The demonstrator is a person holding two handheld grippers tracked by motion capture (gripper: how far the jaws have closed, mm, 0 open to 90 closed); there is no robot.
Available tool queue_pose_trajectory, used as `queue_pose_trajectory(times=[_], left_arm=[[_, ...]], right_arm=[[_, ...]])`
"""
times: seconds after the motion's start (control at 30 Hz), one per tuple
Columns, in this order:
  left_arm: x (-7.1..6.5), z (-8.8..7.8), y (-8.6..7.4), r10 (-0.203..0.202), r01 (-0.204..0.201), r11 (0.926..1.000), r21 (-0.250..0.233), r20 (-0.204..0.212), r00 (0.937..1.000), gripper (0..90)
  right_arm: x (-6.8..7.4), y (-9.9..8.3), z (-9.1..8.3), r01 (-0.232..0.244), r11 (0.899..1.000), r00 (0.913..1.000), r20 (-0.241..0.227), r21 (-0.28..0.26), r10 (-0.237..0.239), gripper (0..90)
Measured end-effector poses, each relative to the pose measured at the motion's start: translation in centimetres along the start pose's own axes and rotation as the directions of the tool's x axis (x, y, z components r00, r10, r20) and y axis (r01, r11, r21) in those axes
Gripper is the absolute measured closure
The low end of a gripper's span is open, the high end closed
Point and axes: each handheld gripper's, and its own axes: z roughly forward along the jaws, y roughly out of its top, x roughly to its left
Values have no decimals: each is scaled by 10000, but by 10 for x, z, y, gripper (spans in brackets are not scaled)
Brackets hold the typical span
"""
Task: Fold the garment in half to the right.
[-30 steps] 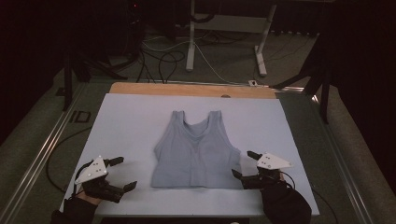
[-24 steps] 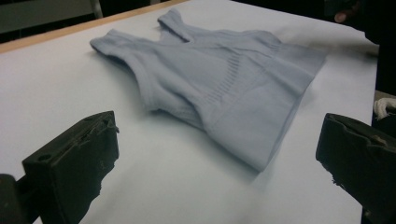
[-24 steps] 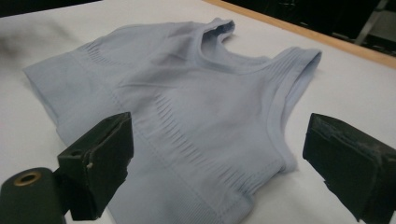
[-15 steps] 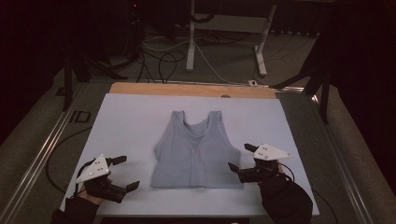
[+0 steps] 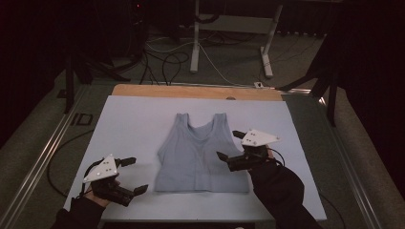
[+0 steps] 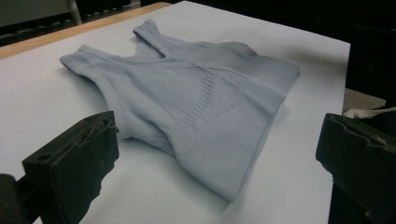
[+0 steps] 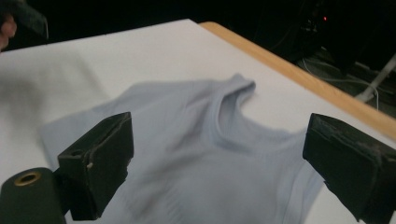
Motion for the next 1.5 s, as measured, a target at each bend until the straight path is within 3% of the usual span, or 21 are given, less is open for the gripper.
queue_pose_trajectory(times=[0.27, 0.4, 0.47, 0.83, 0.93, 0.97, 1.03, 1.1, 1.17, 1.2, 1.27, 1.33, 1.43, 1.5], left_arm=[[-8, 9, 12, 230, -235, 9996, 144, 284, 9993, 3], [-12, 13, 16, 265, -269, 9994, 231, 203, 9994, 3], [-16, 16, 20, 400, -411, 9982, 443, 251, 9989, 3], [-35, 27, 25, 245, -184, 9958, 892, -681, 9974, 3], [-35, 29, 25, 53, 45, 9946, 1035, -940, 9956, 3], [-36, 31, 24, -98, 264, 9935, 1108, -1479, 9890, 3], [-36, 33, 23, -147, 361, 9928, 1145, -1826, 9831, 3], [-35, 36, 21, -460, 694, 9915, 1099, -2026, 9782, 4], [-35, 37, 20, -573, 823, 9903, 1117, -2107, 9759, 3], [-36, 39, 18, -570, 893, 9885, 1221, -2462, 9675, 4], [-35, 42, 15, -858, 1214, 9846, 1257, -2577, 9624, 4], [-37, 47, 12, -922, 1318, 9815, 1390, -2599, 9612, 4], [-37, 55, 8, -1196, 1638, 9711, 1738, -2399, 9634, 4], [-37, 60, 6, -1209, 1668, 9648, 2034, -2203, 9679, 3]], right_arm=[[-8, 28, 25, 180, 9998, 9992, -345, -121, -184, 89], [-10, 35, 37, 205, 9998, 9983, -551, -83, -209, 89], [-8, 40, 51, 258, 9997, 9970, -725, 7, -257, 89], [-5, 49, 99, 354, 9988, 9931, -1128, 351, -312, 91], [-5, 51, 107, 426, 9984, 9912, -1266, 374, -376, 91], [-5, 55, 120, 417, 9982, 9888, -1451, 440, -349, 91], [-6, 56, 124, 473, 9979, 9876, -1515, 443, -401, 91], [-6, 60, 137, 558, 9973, 9841, -1714, 487, -467, 91], [-6, 60, 137, 558, 9973, 9841, -1714, 487, -467, 91], [-6, 61, 148, 635, 9967, 9809, -1872, 508, -530, 91], [-6, 62, 152, 648, 9962, 9806, -1887, 581, -527, 91], [-6, 63, 158, 716, 9956, 9776, -2022, 600, -581, 91], [-8, 65, 169, 785, 9940, 9779, -1995, 756, -621, 91], [-11, 64, 175, 676, 9945, 9788, -1983, 797, -506, 91]])
